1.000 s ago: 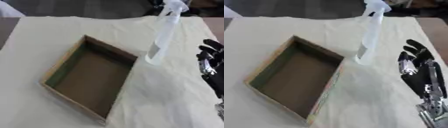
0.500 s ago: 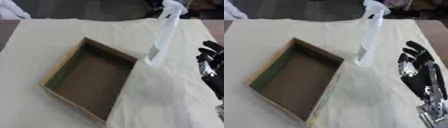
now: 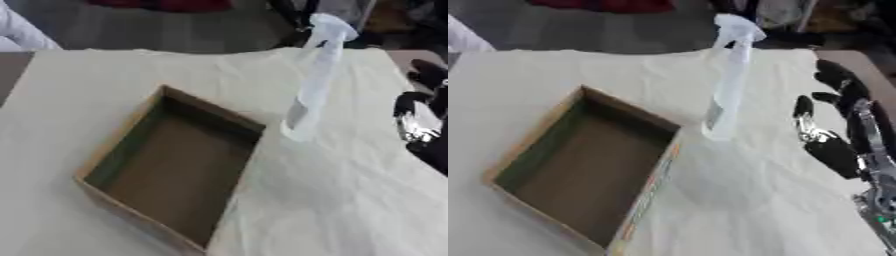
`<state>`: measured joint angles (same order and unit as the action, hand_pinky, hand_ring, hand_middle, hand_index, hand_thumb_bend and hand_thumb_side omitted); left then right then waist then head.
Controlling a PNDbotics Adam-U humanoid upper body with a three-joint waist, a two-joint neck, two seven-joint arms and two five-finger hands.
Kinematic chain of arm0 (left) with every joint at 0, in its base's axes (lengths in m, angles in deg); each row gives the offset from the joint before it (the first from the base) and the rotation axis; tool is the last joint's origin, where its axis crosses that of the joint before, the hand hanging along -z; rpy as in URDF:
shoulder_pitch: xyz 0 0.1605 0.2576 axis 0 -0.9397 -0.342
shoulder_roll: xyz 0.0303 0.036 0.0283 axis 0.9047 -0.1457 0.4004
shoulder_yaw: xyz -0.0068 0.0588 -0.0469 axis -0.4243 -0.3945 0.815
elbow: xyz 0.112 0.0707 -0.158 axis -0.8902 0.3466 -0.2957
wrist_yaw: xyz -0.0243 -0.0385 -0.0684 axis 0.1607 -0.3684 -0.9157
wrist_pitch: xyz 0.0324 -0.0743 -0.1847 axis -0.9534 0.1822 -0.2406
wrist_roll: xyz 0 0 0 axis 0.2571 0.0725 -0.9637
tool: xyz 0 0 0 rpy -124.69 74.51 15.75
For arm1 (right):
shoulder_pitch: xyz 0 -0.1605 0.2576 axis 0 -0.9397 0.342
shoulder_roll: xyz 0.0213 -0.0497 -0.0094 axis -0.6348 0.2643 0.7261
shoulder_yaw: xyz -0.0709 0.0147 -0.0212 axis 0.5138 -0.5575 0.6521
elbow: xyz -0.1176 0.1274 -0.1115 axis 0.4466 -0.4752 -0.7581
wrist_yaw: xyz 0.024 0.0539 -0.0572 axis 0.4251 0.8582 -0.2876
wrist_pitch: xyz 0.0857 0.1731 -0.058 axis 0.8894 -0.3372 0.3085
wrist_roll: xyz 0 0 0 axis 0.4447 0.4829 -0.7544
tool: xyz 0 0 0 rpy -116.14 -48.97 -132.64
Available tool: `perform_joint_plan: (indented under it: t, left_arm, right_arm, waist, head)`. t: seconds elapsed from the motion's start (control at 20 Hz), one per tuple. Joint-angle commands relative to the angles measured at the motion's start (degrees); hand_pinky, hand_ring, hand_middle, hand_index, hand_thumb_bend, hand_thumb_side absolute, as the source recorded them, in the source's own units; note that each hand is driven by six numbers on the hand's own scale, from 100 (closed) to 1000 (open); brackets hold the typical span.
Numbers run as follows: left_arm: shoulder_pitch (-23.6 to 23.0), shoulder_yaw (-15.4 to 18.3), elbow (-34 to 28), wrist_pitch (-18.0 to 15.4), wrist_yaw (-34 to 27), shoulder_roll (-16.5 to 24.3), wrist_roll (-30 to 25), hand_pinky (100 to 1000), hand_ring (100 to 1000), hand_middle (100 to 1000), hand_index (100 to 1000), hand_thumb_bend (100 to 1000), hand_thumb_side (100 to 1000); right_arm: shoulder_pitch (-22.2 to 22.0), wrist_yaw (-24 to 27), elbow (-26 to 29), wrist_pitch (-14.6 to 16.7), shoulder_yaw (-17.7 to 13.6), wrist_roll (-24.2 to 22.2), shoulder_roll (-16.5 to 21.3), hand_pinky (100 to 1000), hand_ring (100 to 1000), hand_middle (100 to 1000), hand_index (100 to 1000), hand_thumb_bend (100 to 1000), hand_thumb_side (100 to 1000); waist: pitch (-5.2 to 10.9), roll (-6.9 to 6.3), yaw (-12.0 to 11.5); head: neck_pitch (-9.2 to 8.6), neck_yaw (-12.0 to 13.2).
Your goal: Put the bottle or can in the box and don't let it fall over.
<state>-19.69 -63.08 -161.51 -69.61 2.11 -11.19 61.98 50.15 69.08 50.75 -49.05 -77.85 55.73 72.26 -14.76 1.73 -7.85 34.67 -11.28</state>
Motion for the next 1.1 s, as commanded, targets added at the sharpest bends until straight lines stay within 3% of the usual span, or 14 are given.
perform_joint_plan:
  t: [0.05,0.4,0.55,0.85,1.1]
  left_arm:
    - [0.00,-0.20,-1.08,0.05,-0.32,1.84,-0.32,889,543,783,846,100,791]
    - [-0.58,-0.44,-1.08,0.20,-0.45,2.36,-0.51,889,543,783,845,100,789]
    - [-0.74,-0.57,-1.08,0.28,-0.49,2.49,-0.61,889,542,783,844,100,789]
    - [-0.79,-0.90,-1.08,0.42,-0.60,2.85,-0.97,889,542,782,843,100,788]
    - [-0.68,-1.25,-1.08,0.63,-0.72,3.09,-1.33,889,542,782,843,100,790]
  right_arm:
    - [1.23,-0.52,0.43,-2.86,-0.47,-0.52,6.70,802,913,892,883,100,409]
    - [7.17,3.92,0.43,-8.47,-0.22,-4.37,16.77,809,927,916,909,100,480]
    - [10.53,7.06,0.43,-12.95,-0.20,-8.40,20.58,810,933,922,917,100,513]
    - [16.39,10.88,0.43,-18.70,1.32,-13.29,23.06,808,929,904,903,100,529]
    - [21.05,10.95,0.43,-22.56,3.89,-16.70,23.70,813,935,915,908,100,570]
  waist:
    - [1.65,0.06,0.27]
    - [2.57,-0.05,0.90]
    - [2.82,-0.08,1.09]
    - [3.14,0.16,1.14]
    - [3.37,0.59,0.81]
  head:
    - [0.45,0.00]
    - [1.20,0.20]
    - [1.48,0.29]
    - [1.88,0.00]
    - [1.98,-0.89]
